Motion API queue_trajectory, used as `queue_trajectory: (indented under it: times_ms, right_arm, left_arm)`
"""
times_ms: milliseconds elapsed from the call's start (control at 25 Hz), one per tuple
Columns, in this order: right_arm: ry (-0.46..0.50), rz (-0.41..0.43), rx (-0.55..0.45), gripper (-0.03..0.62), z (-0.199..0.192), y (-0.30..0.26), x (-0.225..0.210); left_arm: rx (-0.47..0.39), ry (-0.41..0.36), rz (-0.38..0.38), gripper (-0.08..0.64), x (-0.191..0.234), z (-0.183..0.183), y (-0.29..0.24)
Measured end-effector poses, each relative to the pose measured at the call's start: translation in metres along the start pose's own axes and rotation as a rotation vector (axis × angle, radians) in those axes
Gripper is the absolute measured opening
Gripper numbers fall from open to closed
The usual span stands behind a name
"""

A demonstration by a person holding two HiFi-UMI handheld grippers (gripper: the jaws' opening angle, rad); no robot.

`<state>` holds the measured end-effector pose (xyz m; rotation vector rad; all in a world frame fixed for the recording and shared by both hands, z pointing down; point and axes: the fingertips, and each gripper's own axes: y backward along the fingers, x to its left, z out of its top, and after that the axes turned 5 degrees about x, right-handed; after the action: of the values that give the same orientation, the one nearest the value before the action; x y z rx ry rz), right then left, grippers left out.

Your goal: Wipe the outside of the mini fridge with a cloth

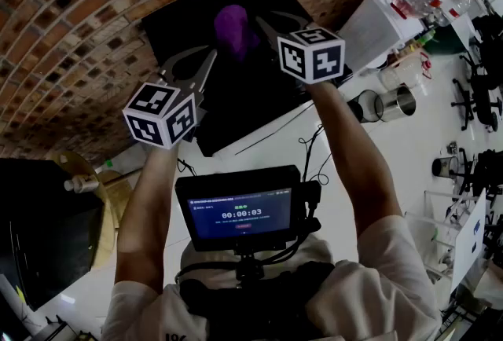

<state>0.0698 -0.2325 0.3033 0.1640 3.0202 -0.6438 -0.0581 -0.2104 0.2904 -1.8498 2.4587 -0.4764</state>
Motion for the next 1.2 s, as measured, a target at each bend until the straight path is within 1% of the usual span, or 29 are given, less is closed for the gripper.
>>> queue_trajectory:
  times_ms: [40,120,160,200,240,280,320,400,520,640,680,720,760,840,880,920,1000,1040,1080,1200]
  right_arm:
    - [0.003,0.007,0.007,0.157,-0.002,0.002,0.005]
    - [0.023,0.013,0.019,0.212,-0.004,0.005,0.016]
    - [0.044,0.013,0.022,0.262,-0.002,0.006,0.023]
    - [0.068,0.013,0.023,0.267,0.000,0.006,0.030]
    - [0.093,0.015,0.025,0.287,0.003,0.007,0.038]
    - [0.119,0.020,0.029,0.313,0.004,0.007,0.045]
    - [0.143,0.025,0.038,0.318,0.005,0.006,0.052]
    - [0.174,0.041,0.070,0.354,0.002,0.000,0.063]
    - [0.185,0.073,0.134,0.356,-0.009,-0.011,0.074]
    - [0.207,0.080,0.194,0.346,-0.017,-0.022,0.075]
    - [0.204,0.084,0.209,0.288,-0.019,-0.024,0.074]
    - [0.201,0.087,0.223,0.259,-0.021,-0.027,0.073]
    - [0.205,0.087,0.237,0.254,-0.023,-0.028,0.071]
    - [0.228,0.081,0.258,0.187,-0.027,-0.029,0.068]
    - [0.241,0.081,0.267,0.179,-0.028,-0.029,0.066]
    - [0.255,0.082,0.277,0.153,-0.029,-0.029,0.066]
    - [0.273,0.089,0.295,0.127,-0.029,-0.030,0.065]
    - [0.275,0.091,0.299,0.121,-0.028,-0.031,0.065]
    - [0.274,0.090,0.301,0.118,-0.027,-0.033,0.065]
    - [0.274,0.080,0.299,0.114,-0.025,-0.040,0.068]
  left_arm:
    - [-0.014,0.015,-0.014,0.013,-0.002,-0.002,0.008]
    - [-0.047,0.036,-0.032,0.020,-0.003,-0.004,0.024]
    - [-0.064,0.041,-0.034,0.021,-0.002,-0.005,0.032]
    - [-0.079,0.043,-0.032,0.023,-0.001,-0.005,0.039]
    - [-0.090,0.048,-0.030,0.036,-0.001,-0.006,0.045]
    - [-0.097,0.057,-0.027,0.062,0.000,-0.008,0.050]
    - [-0.102,0.068,-0.024,0.088,0.000,-0.009,0.055]
    - [-0.108,0.082,-0.009,0.110,0.002,-0.010,0.062]
    - [-0.124,0.106,0.045,0.110,0.010,-0.009,0.073]
    - [-0.141,0.122,0.103,0.109,0.020,-0.007,0.080]
    - [-0.144,0.126,0.116,0.109,0.023,-0.006,0.082]
    - [-0.150,0.131,0.126,0.109,0.025,-0.004,0.083]
    - [-0.156,0.136,0.135,0.109,0.028,-0.003,0.085]
    - [-0.167,0.144,0.147,0.109,0.029,-0.001,0.085]
    - [-0.171,0.148,0.150,0.109,0.030,-0.001,0.085]
    - [-0.177,0.151,0.153,0.107,0.030,0.000,0.084]
    - [-0.191,0.156,0.160,0.107,0.031,0.004,0.086]
    - [-0.199,0.157,0.164,0.093,0.033,0.005,0.087]
    - [-0.206,0.156,0.167,0.075,0.035,0.006,0.088]
    - [-0.222,0.155,0.174,0.075,0.050,0.003,0.094]
